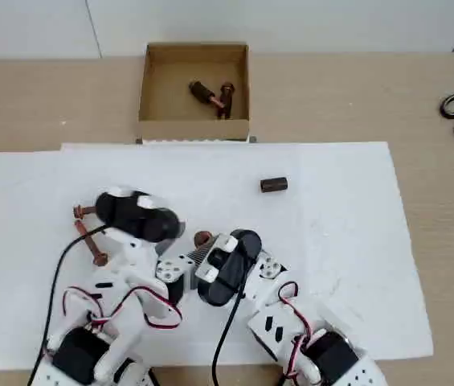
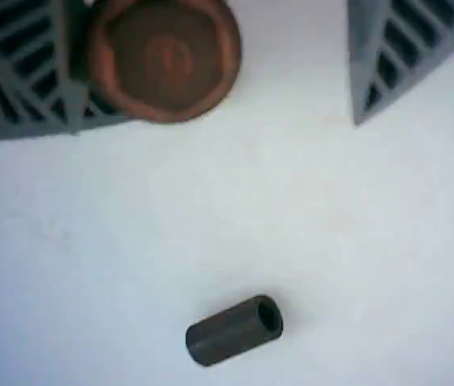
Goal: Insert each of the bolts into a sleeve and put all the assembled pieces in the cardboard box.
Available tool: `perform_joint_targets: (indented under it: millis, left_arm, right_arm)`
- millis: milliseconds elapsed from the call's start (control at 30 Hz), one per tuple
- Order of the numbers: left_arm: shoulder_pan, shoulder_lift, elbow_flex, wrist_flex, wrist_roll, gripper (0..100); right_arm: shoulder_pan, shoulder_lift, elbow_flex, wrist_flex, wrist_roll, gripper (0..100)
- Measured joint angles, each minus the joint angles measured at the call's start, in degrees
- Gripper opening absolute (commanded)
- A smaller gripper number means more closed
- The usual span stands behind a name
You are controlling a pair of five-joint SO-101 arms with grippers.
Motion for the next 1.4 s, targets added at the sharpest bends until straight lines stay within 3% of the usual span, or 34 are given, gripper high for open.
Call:
perform_joint_targets:
  millis: [233, 367, 500, 600, 767, 933, 1133, 1400]
  left_arm:
    - [2.90, 0.09, -7.56, 3.96, -0.09, 14]
    - [1.85, -0.35, -10.46, 4.04, -0.09, 1]
    - [-2.37, -0.35, -10.81, 4.04, -0.44, 0]
    - [-7.56, -0.35, -10.64, 4.04, -4.66, 1]
    - [-19.16, -0.44, -3.87, 1.32, -11.60, 1]
    - [-28.40, 0.00, 8.97, -8.18, -15.91, 1]
    - [-30.51, 0.09, 20.31, -17.05, -17.58, 1]
    - [-30.51, 0.09, 24.00, -20.48, -17.67, 1]
  right_arm:
    - [0.09, 0.00, 0.09, 0.00, -0.09, 0.3]
    - [0.09, 0.00, 0.18, -0.18, -0.09, 0.3]
    - [0.79, 0.00, 0.18, -0.18, -0.09, 0.3]
    - [3.60, 0.00, 0.18, -0.18, -0.09, 0.3]
    - [9.41, 0.00, 0.18, -0.18, -0.09, 0.3]
    - [14.33, 0.00, 0.18, -0.18, -0.09, 0.3]
    - [20.13, 0.00, -0.18, -0.18, -2.81, 0.3]
    - [21.27, 6.42, -7.38, -0.18, -3.34, 0.3]
